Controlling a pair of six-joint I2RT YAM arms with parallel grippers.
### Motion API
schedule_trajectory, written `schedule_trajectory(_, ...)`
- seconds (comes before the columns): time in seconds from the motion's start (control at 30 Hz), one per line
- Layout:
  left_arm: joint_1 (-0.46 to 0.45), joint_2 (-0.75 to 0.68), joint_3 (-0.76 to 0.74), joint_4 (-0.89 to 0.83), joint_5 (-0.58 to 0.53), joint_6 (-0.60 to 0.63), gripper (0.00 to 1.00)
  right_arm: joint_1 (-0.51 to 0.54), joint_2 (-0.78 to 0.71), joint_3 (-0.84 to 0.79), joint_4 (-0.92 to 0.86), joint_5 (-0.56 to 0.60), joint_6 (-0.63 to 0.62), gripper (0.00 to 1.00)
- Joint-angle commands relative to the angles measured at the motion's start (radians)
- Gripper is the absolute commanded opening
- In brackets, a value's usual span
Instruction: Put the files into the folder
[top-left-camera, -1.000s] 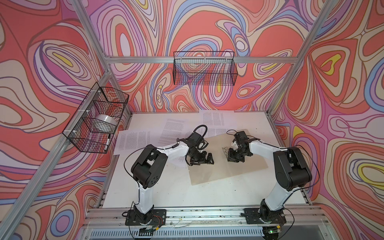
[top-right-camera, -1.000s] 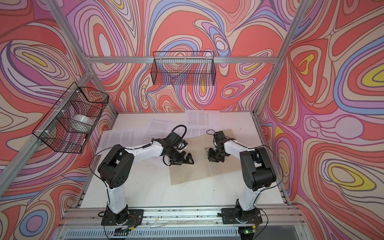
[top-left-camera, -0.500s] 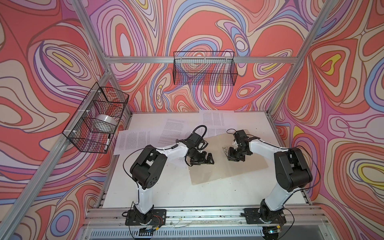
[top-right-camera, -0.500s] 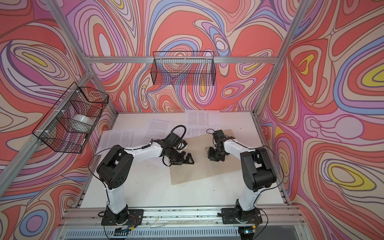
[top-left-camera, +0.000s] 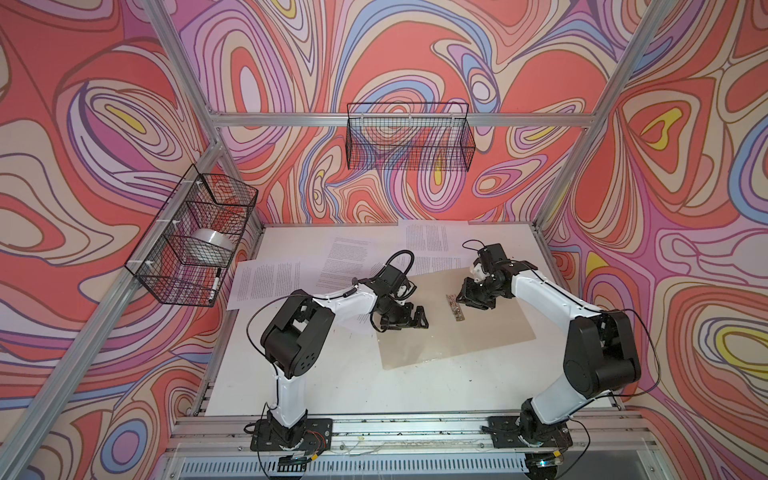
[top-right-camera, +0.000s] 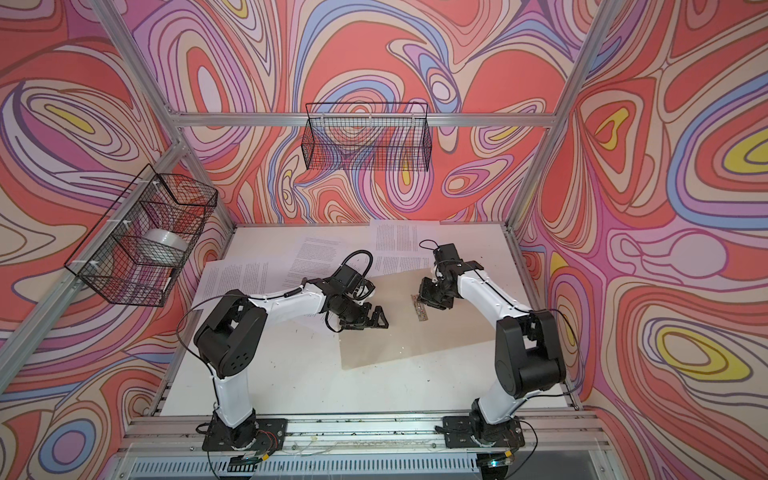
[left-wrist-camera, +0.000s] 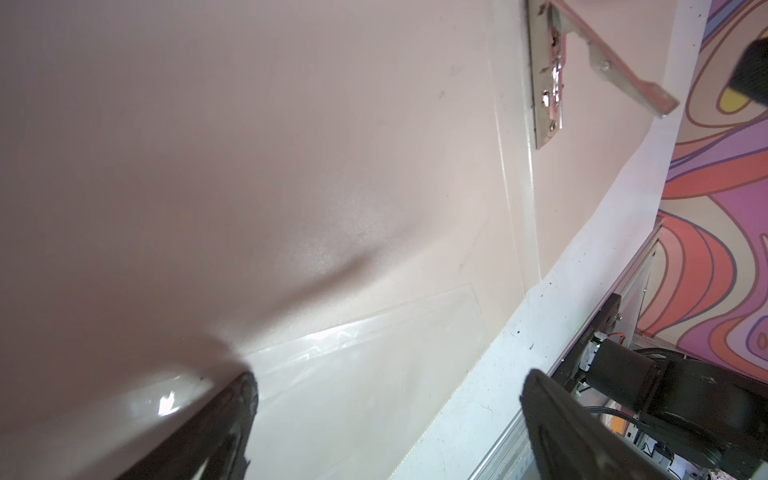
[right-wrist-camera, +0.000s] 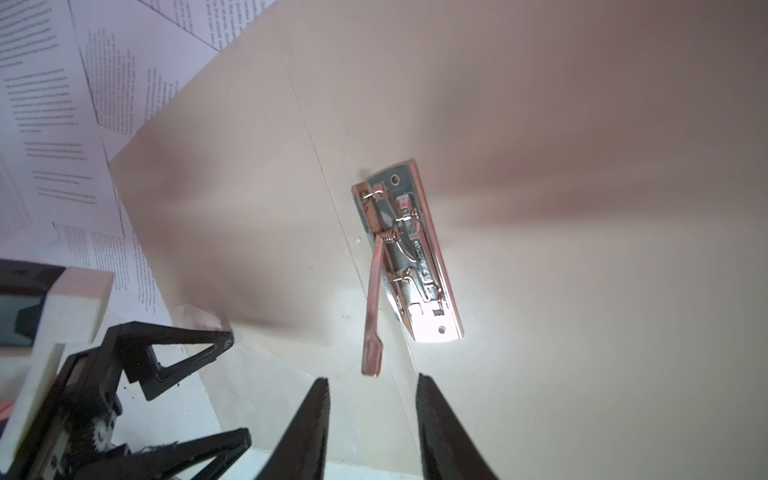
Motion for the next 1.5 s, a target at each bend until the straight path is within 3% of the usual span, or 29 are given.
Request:
schedule_trajectory(0.0, 0.000, 0.070, -0.044, -0.149, -0.095, 0.007, 1.00, -0.004, -0.121, -0.028, -0.041, 0.094, -0.007, 0.17)
schedule_trajectory(0.13, -0.003, 0.056, -0.031, -0.146, -0.068, 0.003, 1.00, -0.005, -0.129, -0.122, -0.067, 0.091, -0.017, 0.00)
schedule_trajectory(0.3, -0.003, 0.063, -0.033, -0.151, -0.076, 0.013, 1.00, -0.004, -0.103, -0.239, 0.097, -0.061, 0.038, 0.00)
schedule_trajectory(0.43, -0.003, 0.073, -0.045, -0.140, -0.067, 0.008, 1.00, -0.005, -0.017, -0.226, 0.184, -0.124, 0.047, 0.00)
schedule_trajectory(0.57, -0.003, 0.078, -0.053, -0.133, -0.068, 0.007, 1.00, -0.004, 0.082, -0.155, 0.223, -0.159, 0.037, 0.06)
schedule_trajectory(0.8, -0.002, 0.072, -0.046, -0.147, -0.079, 0.016, 1.00, -0.014, 0.318, 0.111, 0.203, -0.141, -0.046, 0.05)
schedule_trajectory(0.9, -0.003, 0.076, -0.030, -0.159, -0.078, 0.022, 1.00, -0.015, 0.406, 0.229, 0.203, -0.198, -0.070, 0.03)
schedule_trajectory(1.03, -0.003, 0.056, 0.006, -0.185, -0.075, 0.022, 1.00, -0.015, 0.407, 0.263, 0.212, -0.205, -0.062, 0.07)
schedule_trajectory(1.23, -0.003, -0.100, 0.059, -0.219, -0.106, -0.023, 1.00, -0.013, 0.249, 0.151, 0.237, -0.210, -0.078, 0.31)
schedule_trajectory(1.47, 0.024, -0.441, -0.114, -0.253, -0.456, -0.231, 1.00, 0.095, 0.184, 0.015, 0.274, -0.116, -0.096, 0.60)
